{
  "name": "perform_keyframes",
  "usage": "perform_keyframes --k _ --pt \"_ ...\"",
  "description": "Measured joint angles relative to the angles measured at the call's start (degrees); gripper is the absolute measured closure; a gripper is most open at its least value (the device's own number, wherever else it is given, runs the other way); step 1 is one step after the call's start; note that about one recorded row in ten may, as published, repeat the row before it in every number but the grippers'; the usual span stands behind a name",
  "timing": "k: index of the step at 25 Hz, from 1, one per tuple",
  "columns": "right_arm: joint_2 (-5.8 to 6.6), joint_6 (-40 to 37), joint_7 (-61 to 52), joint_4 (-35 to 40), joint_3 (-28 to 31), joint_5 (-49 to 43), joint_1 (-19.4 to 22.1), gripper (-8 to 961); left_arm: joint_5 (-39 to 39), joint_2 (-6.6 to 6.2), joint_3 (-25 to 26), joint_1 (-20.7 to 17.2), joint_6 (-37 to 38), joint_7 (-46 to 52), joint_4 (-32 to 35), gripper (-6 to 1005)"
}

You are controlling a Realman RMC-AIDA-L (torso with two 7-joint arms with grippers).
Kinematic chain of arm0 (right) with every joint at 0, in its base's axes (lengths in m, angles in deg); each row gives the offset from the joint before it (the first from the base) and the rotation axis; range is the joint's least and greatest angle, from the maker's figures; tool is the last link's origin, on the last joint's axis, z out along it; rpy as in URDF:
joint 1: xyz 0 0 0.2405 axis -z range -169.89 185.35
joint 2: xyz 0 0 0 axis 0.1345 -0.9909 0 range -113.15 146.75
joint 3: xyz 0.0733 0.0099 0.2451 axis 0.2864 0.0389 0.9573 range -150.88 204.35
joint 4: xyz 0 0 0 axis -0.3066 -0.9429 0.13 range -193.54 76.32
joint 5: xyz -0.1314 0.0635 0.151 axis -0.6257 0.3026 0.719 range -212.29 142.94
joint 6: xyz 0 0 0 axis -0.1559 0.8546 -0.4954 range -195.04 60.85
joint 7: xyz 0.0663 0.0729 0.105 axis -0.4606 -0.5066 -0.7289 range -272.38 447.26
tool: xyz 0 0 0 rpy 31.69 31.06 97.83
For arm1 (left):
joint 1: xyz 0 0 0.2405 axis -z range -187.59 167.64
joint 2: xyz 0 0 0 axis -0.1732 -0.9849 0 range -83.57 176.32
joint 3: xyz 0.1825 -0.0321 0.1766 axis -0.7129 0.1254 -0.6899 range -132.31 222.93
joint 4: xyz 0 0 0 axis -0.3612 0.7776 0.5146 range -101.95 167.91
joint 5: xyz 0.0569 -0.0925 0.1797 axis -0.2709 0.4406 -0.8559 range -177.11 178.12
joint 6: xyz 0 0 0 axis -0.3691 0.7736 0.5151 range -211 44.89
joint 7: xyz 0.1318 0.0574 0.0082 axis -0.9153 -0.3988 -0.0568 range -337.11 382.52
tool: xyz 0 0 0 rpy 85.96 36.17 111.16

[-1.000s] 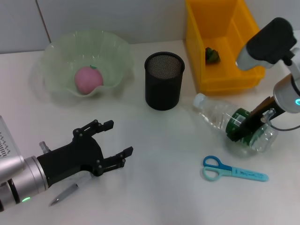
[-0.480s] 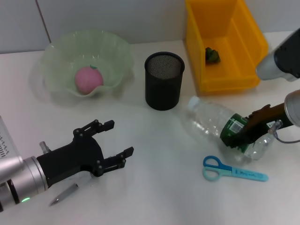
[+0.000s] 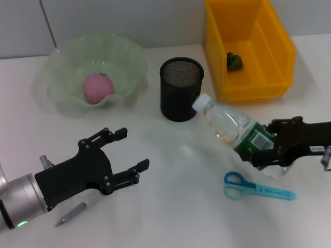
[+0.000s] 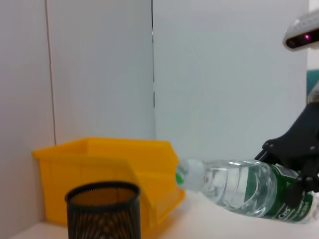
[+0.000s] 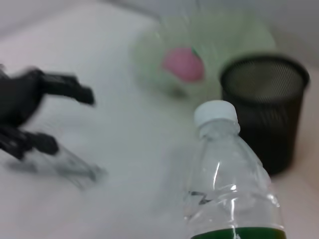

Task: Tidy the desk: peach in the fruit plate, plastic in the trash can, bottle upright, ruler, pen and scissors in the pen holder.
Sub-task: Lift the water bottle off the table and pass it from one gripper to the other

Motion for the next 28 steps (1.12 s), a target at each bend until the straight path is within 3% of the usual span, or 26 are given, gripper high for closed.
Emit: perform_keyframes --k 1,2,3,5,11,17,28 --pt "0.00 0.0 0.0 0.0 0.0 0.0 0.0 178 0.1 0.06 0.6 -0.1 1.2 0.1 0.0 160" --pt "0.07 -0.4 8.7 -3.3 1.7 7.4 1.8 178 0.1 0.11 0.9 -0.1 1.7 0.1 0.0 160" --pt "0.07 -0.4 8.7 -3.3 1.7 7.4 1.8 178 0.1 0.11 0.9 -0.1 1.7 0.1 0.0 161" --pt "0.29 -1.2 19.7 -9.9 4.0 16.2 3.0 178 0.5 0.27 1.7 -0.1 3.4 0.9 0.0 162" --pt "0.33 -2.9 34.3 -20.6 7.2 23.8 2.2 175 6.2 0.30 1.7 0.8 4.4 6.3 -1.5 165" --pt "0.18 -5.0 54.6 -34.7 7.1 31.4 -1.1 172 10.5 0.39 1.9 3.6 8.8 9.4 -6.5 168" --pt "0.20 -8.5 66.5 -50.3 8.3 34.2 -8.8 167 11.4 0.74 1.8 5.9 13.2 12.0 -8.2 174"
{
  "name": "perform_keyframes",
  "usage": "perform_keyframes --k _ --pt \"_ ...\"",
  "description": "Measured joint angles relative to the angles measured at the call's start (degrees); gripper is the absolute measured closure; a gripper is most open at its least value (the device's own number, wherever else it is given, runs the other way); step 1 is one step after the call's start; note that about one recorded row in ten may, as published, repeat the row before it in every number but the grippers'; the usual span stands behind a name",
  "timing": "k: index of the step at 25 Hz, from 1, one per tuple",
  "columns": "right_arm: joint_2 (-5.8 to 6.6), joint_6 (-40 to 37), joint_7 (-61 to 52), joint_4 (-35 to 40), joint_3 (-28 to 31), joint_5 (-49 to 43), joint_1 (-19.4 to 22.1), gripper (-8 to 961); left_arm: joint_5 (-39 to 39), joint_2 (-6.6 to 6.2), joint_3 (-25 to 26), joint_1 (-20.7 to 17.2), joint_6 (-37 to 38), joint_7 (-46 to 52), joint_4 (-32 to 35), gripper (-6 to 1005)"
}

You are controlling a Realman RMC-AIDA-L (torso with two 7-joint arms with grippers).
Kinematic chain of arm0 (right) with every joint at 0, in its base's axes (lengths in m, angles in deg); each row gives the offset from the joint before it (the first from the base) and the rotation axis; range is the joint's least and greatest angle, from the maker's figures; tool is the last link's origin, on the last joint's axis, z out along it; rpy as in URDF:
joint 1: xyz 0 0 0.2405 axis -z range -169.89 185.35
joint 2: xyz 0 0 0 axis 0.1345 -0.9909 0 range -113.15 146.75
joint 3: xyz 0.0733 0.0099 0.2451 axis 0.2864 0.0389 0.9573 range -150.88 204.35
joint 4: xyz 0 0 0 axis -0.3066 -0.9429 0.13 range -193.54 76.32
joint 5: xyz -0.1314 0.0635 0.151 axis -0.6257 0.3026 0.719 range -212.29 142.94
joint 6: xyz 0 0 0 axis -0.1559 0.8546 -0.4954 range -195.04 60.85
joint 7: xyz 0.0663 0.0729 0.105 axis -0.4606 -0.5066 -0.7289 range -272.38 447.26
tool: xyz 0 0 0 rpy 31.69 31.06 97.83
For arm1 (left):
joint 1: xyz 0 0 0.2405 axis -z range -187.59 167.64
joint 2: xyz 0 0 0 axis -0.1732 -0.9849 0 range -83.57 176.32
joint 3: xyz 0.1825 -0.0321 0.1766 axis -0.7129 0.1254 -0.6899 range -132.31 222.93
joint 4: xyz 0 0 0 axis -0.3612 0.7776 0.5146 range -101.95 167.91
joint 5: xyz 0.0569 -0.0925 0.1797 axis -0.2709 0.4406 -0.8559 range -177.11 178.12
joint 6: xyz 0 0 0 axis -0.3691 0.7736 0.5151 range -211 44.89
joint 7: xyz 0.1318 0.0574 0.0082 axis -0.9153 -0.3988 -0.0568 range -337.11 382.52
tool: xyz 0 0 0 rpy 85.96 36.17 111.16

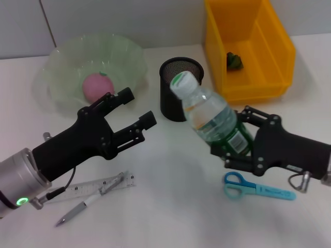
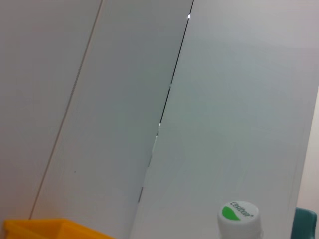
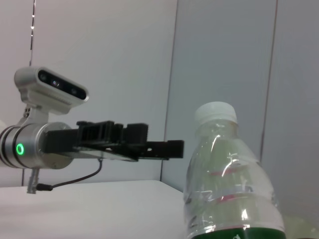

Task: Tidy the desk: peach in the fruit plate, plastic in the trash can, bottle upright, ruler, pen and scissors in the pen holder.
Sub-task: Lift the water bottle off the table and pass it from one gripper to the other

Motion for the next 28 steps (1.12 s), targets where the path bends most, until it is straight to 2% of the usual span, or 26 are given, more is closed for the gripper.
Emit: perform_keyframes --k 2,12,28 --pt "-0.02 0.0 2.2 -4.0 0.0 0.3 -2.4 166 0.0 0.08 0.0 1.0 0.5 0.1 -0.9 175" --pt "-0.23 -0.5 6.8 -11.6 -0.4 2.5 -6.9 161 1.5 0.17 0.0 2.5 3.1 0.6 -3.1 180" --pt "-0.42 -0.7 10.1 -20.6 -0.5 2.8 -12.9 153 1.6 0.17 -0.1 3.5 3.7 0.9 -3.9 189"
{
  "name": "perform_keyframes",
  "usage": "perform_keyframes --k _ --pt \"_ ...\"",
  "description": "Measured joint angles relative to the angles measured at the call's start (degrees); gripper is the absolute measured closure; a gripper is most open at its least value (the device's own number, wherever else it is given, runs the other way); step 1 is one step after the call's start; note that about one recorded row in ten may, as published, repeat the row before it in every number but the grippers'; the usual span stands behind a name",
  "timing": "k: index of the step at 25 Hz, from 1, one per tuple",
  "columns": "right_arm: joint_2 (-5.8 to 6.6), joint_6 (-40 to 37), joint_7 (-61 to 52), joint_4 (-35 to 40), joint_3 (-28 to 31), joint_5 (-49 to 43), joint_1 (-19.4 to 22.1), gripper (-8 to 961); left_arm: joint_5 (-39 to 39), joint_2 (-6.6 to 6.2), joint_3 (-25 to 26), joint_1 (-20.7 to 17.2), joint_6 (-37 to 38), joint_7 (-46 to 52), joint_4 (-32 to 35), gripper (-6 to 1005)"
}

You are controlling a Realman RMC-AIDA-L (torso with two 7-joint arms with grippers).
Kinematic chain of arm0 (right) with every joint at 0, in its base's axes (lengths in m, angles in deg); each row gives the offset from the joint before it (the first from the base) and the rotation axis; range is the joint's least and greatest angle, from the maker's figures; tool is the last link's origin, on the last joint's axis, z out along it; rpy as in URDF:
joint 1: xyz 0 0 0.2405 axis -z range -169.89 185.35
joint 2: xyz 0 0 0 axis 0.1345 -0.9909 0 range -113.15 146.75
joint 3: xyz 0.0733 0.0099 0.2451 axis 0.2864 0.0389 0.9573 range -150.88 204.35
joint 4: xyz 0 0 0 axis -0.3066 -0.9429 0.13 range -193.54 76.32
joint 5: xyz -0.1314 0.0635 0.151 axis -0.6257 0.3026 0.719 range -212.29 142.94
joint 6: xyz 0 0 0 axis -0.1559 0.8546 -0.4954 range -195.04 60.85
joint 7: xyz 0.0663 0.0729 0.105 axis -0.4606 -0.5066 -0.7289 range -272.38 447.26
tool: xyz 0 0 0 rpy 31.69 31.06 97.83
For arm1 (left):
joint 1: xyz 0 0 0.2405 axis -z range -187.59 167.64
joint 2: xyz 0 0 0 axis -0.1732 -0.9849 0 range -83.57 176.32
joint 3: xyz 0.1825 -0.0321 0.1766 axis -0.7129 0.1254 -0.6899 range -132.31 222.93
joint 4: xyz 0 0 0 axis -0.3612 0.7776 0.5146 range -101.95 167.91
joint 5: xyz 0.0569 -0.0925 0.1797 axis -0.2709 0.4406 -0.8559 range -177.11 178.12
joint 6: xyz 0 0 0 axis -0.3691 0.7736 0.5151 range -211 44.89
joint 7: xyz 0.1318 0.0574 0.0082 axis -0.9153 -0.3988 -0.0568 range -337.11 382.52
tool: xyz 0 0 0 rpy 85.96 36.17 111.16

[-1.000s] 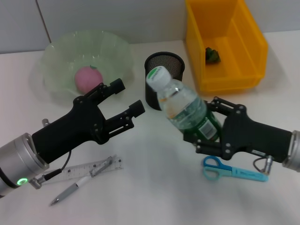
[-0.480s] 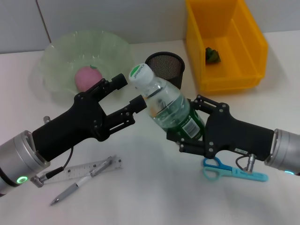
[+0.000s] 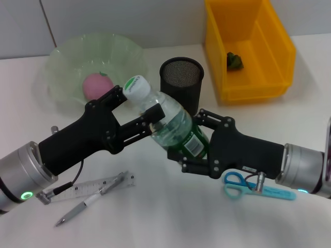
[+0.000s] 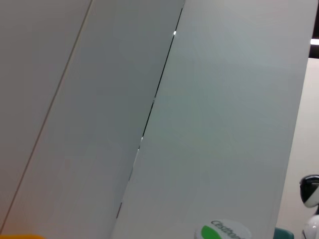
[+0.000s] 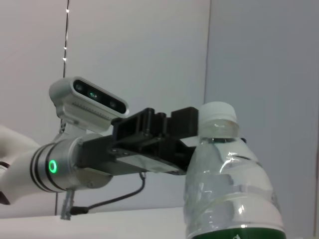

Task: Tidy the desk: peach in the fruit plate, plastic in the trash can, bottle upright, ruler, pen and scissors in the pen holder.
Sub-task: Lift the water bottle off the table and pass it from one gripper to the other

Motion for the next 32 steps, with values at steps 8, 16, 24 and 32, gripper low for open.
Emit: perform_keyframes --k 8,16,24,32 --pt "0.00 0.0 0.5 -1.5 0.0 -0.3 -1.1 150 1.5 0.00 0.4 0.9 -0.1 2.0 -1.6 193" --pt "0.05 -0.7 0.5 -1.5 -0.2 -0.4 -1.1 146 2.1 -0.06 0.2 0.9 -0.3 2.5 -1.6 394" --pt "0.06 -0.8 0.5 -1.6 -0.4 -0.7 -1.1 142 1.7 -0.09 0.1 0.9 -0.2 2.2 -1.5 565" --pt "0.04 -0.5 0.7 -2.1 -1.0 -0.6 -0.8 138 1.5 -0.09 0.0 0.9 -0.1 2.2 -1.1 564"
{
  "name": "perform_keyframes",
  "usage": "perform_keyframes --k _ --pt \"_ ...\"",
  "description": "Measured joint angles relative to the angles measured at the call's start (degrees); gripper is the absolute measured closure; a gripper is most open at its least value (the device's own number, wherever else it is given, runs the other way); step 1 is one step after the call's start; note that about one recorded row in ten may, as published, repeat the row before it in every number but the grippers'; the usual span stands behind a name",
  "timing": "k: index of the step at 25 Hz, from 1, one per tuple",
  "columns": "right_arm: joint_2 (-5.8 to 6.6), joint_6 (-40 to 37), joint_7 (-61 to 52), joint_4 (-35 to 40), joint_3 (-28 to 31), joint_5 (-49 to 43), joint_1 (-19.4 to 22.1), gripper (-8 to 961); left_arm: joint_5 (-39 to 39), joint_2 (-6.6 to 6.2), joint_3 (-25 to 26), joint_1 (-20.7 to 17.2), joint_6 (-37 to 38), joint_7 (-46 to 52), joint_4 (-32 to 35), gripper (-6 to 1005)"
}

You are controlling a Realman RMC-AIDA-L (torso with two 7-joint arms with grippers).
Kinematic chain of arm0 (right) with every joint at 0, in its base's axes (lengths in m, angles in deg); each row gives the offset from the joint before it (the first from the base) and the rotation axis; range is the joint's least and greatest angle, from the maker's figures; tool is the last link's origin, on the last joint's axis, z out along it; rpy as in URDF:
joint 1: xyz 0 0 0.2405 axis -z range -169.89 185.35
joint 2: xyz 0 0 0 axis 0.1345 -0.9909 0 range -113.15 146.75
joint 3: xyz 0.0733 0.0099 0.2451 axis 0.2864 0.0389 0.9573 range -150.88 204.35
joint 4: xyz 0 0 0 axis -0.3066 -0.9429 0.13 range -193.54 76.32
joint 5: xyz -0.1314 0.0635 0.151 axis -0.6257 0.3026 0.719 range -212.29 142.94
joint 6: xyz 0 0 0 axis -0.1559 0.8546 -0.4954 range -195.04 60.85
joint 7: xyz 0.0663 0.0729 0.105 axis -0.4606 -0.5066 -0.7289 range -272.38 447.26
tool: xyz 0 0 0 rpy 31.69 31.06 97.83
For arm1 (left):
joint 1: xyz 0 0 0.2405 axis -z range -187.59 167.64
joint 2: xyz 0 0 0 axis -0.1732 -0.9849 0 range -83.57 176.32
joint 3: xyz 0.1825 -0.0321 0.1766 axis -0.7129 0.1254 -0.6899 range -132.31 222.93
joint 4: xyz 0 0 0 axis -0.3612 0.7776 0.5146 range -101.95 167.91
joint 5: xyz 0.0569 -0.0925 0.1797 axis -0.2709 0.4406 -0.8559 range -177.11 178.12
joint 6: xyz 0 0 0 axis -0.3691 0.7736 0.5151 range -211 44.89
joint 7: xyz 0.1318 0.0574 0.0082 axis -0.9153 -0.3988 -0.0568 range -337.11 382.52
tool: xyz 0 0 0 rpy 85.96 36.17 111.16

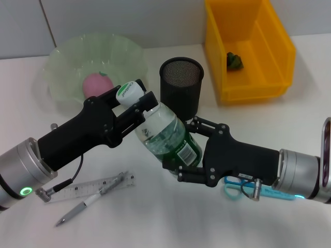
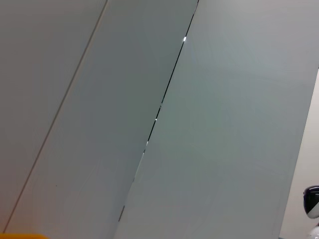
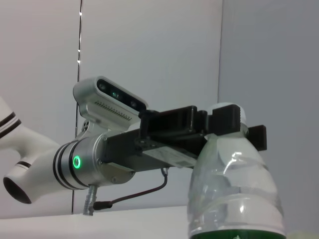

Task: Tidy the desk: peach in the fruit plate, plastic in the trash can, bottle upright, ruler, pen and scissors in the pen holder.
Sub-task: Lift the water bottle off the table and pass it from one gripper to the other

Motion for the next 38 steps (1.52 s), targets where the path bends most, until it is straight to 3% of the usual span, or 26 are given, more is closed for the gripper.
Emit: perform_keyframes --k 38 --pt "0.28 -0.3 -3.6 0.2 -1.8 0.1 0.5 120 0.0 -0.01 0.0 0.2 1.1 -0.8 0.5 562"
